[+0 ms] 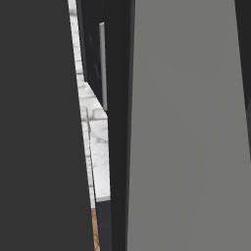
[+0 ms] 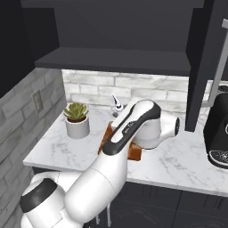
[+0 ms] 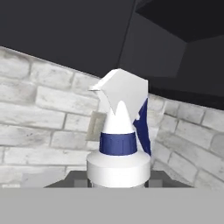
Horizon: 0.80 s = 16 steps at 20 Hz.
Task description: Grab the spray bottle from the cabinet, then place it next to the cutting board for sanitizing. Then grab the dish brush from the countertop next to the sink and place it next to the cutting board.
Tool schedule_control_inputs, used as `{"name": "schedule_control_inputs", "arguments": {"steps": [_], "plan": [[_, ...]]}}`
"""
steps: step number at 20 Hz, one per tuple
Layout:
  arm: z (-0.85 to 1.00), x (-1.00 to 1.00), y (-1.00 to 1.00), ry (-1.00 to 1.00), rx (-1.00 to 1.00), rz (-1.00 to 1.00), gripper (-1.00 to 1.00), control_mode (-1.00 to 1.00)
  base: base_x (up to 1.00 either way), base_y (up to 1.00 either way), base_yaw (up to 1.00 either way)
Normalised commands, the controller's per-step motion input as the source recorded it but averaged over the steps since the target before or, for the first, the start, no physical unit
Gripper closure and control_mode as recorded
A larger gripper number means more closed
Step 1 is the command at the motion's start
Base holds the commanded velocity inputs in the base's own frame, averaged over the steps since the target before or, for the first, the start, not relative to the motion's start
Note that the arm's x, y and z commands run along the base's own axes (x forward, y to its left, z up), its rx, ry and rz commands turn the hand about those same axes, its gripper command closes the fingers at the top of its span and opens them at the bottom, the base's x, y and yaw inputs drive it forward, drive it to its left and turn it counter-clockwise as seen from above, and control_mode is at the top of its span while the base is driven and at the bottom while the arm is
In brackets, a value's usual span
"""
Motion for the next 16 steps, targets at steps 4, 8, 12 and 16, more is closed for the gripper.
{"name": "schedule_control_inputs", "arguments": {"steps": [4,8,12,16], "plan": [[-0.25,0.10,-0.26,0.00,0.00,0.00,1.00,-1.00,0.00,0.00,0.00],[-0.15,0.09,-0.24,0.00,0.14,0.00,1.00,-1.00,0.00,0.00,0.00],[-0.14,0.18,-0.19,0.00,0.12,0.03,1.00,-1.00,0.00,0.00,0.00],[-0.06,0.16,-0.03,0.00,0.00,0.00,1.00,-1.00,0.00,0.00,0.00]]}}
